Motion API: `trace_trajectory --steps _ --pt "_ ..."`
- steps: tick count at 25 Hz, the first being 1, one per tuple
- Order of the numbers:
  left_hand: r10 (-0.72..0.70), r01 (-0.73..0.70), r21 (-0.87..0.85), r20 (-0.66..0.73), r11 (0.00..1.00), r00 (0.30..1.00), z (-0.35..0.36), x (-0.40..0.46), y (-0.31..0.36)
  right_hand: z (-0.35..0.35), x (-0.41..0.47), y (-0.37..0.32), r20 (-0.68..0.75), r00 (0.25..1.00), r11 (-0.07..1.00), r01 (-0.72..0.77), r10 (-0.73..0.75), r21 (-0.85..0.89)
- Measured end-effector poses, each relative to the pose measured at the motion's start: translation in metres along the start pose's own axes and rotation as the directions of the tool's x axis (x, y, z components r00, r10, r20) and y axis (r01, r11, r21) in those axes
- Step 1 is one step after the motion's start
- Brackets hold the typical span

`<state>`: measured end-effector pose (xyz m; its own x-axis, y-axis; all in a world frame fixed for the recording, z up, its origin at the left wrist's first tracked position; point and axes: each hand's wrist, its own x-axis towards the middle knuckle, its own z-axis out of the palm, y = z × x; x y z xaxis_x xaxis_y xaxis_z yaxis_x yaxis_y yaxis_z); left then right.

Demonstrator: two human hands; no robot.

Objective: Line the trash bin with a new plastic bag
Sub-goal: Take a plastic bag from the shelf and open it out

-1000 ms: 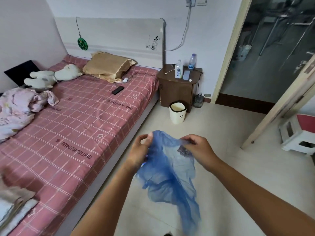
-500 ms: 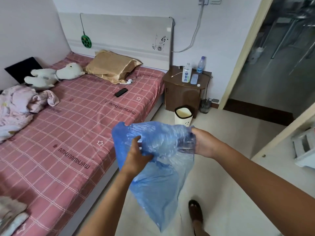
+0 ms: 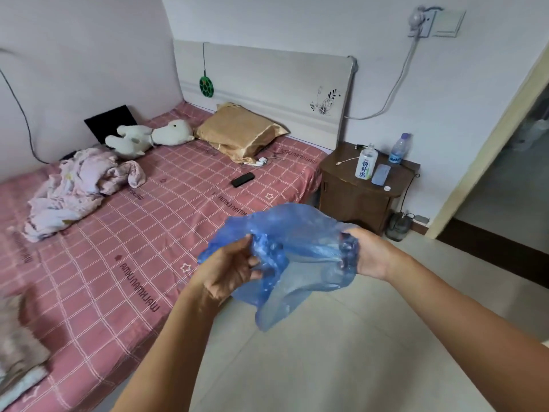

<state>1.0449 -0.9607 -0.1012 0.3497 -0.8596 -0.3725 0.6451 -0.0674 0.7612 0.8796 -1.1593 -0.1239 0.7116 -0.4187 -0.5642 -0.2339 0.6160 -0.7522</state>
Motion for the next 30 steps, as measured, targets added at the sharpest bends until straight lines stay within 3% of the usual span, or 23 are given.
trace_trajectory --steps 2,4,6,7,10,13,14,16,17,18,19,20,21,22,23,24,25,26,27,28,29,30 --pt "0.030 -0.031 -0.054 -0.007 0.998 1.000 0.004 0.014 0.003 -0.014 0.015 -0.008 -0.050 0.998 0.998 -0.037 0.039 0.041" --pt "0.041 -0.047 -0.051 -0.118 0.998 0.992 0.002 0.026 0.003 -0.022 0.023 -0.011 -0.023 0.998 0.998 -0.060 0.061 0.034" --pt "0.088 -0.072 0.087 -0.202 0.994 0.975 -0.005 0.033 0.005 -0.027 0.033 -0.014 0.000 0.999 0.999 -0.034 0.034 0.039" --pt "0.137 -0.091 0.242 -0.181 0.966 0.974 -0.009 0.034 0.006 -0.028 0.035 -0.017 0.000 1.000 0.998 -0.014 0.014 0.060" --pt "0.221 -0.122 0.669 -0.064 0.734 0.973 -0.023 0.030 0.021 -0.030 0.047 -0.029 -0.020 0.999 1.000 -0.028 0.028 0.010" --pt "0.202 -0.046 0.881 -0.057 0.471 0.978 -0.037 0.026 0.042 -0.023 0.039 -0.042 0.092 0.994 0.988 -0.036 0.050 -0.152" --pt "0.203 -0.025 0.900 -0.071 0.435 0.977 -0.042 0.024 0.048 -0.020 0.036 -0.046 0.121 0.990 0.964 -0.032 0.066 -0.263" --pt "0.257 -0.027 0.890 -0.102 0.456 0.961 -0.051 0.023 0.061 -0.019 0.033 -0.058 0.064 0.994 0.775 -0.029 0.089 -0.631" --pt "0.307 -0.056 0.875 -0.108 0.480 0.946 -0.051 0.022 0.073 -0.017 0.033 -0.069 -0.007 1.000 0.627 -0.005 0.000 -0.779" --pt "0.380 -0.102 0.867 -0.105 0.487 0.919 -0.045 0.022 0.088 -0.011 0.034 -0.084 -0.050 0.981 0.539 0.060 -0.188 -0.840" --pt "0.491 -0.163 0.872 -0.098 0.461 0.865 -0.036 0.025 0.107 0.000 0.032 -0.105 -0.068 0.902 0.526 0.186 -0.426 -0.830" --pt "0.643 -0.231 0.886 -0.094 0.403 0.760 -0.024 0.028 0.128 0.014 0.028 -0.129 -0.094 0.757 0.534 0.361 -0.647 -0.765" --pt "0.792 -0.313 0.893 -0.075 0.325 0.606 -0.010 0.029 0.146 0.033 0.021 -0.151 -0.119 0.558 0.477 0.557 -0.821 -0.679" --pt "0.894 -0.383 0.894 -0.039 0.231 0.447 -0.003 0.030 0.155 0.049 0.016 -0.161 -0.135 0.356 0.358 0.693 -0.925 -0.625" --pt "0.937 -0.390 0.913 0.027 0.118 0.347 0.000 0.034 0.156 0.060 0.014 -0.164 -0.045 0.229 0.203 0.737 -0.972 -0.644" --pt "0.906 -0.319 0.947 0.110 0.029 0.409 -0.009 0.043 0.141 0.060 0.028 -0.148 0.130 0.246 0.072 0.671 -0.960 -0.738" --pt "0.767 -0.173 0.981 0.175 -0.085 0.617 -0.025 0.051 0.110 0.051 0.049 -0.115 0.325 0.437 -0.017 0.576 -0.839 -0.817" --pt "0.496 -0.044 0.969 0.163 -0.243 0.853 -0.044 0.051 0.066 0.037 0.067 -0.066 0.377 0.736 -0.051 0.424 -0.562 -0.904" --pt "0.239 -0.004 0.934 0.095 -0.357 0.966 -0.068 0.048 0.024 0.016 0.081 -0.015 0.307 0.909 -0.134 0.279 -0.282 -0.951" --pt "0.164 0.035 0.948 0.018 -0.315 0.986 -0.087 0.042 -0.001 -0.002 0.087 0.017 0.224 0.961 -0.119 0.207 -0.161 -0.971" --pt "0.168 0.090 0.979 -0.058 -0.185 0.984 -0.098 0.038 -0.007 -0.013 0.089 0.026 0.146 0.981 0.035 0.152 -0.129 -0.988" --pt "0.221 0.162 0.984 -0.174 0.071 0.960 -0.102 0.036 -0.003 -0.016 0.085 0.021 0.073 0.985 0.193 0.104 -0.159 -0.976"
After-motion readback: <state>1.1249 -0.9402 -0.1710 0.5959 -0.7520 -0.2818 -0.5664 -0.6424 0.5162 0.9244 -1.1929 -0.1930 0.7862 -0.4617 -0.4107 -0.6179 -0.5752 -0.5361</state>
